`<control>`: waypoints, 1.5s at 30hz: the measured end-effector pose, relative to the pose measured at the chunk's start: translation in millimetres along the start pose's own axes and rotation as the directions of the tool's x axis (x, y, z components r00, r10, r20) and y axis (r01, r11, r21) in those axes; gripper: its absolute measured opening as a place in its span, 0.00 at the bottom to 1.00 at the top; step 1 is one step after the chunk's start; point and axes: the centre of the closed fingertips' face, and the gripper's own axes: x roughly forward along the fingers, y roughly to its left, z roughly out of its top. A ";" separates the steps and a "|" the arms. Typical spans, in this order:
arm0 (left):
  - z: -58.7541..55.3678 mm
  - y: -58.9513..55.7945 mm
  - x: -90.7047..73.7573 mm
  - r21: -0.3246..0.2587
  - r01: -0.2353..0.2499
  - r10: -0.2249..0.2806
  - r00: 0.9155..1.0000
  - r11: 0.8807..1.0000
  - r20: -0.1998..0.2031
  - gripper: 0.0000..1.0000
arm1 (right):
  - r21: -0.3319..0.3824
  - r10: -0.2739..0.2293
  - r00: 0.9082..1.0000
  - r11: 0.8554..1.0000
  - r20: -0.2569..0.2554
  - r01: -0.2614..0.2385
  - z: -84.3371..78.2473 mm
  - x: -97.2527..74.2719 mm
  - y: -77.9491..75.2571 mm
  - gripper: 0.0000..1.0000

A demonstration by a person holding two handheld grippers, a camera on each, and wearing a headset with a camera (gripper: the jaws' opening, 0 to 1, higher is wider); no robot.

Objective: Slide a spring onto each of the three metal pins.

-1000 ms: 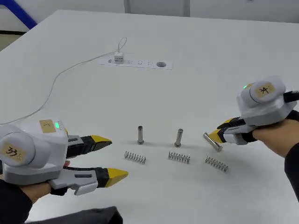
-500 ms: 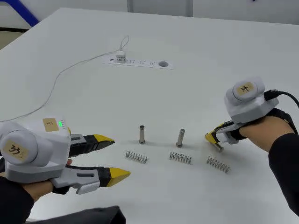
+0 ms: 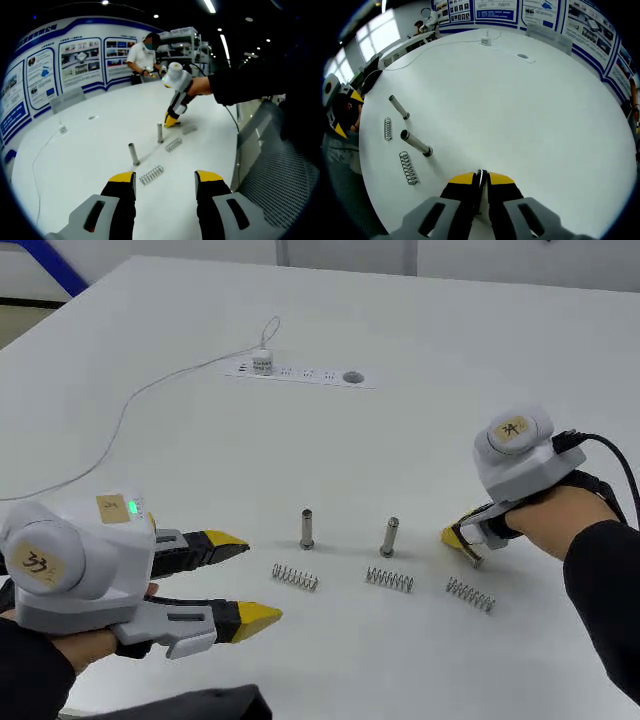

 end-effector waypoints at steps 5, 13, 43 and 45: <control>-1.9 -0.8 0.9 0.003 0.004 -0.004 1.000 1.000 -0.010 0.48 | -0.004 -0.001 0.999 1.000 -0.038 0.001 0.0 0.6 1.0 0.10; -2.4 -1.2 0.9 0.001 0.003 -0.003 1.000 1.000 -0.013 0.48 | -0.041 -0.036 0.997 0.999 -0.067 0.033 -0.8 0.9 2.8 0.09; -1.3 -3.7 1.8 0.016 0.013 -0.013 1.000 1.000 -0.013 0.47 | 0.024 -0.076 0.994 0.997 0.080 0.074 -0.2 -50.0 6.5 0.09; -1.2 -3.6 1.7 0.016 0.013 -0.013 1.000 1.000 -0.013 0.47 | 0.037 -0.077 0.993 0.997 0.089 0.073 -2.1 -52.4 7.2 0.09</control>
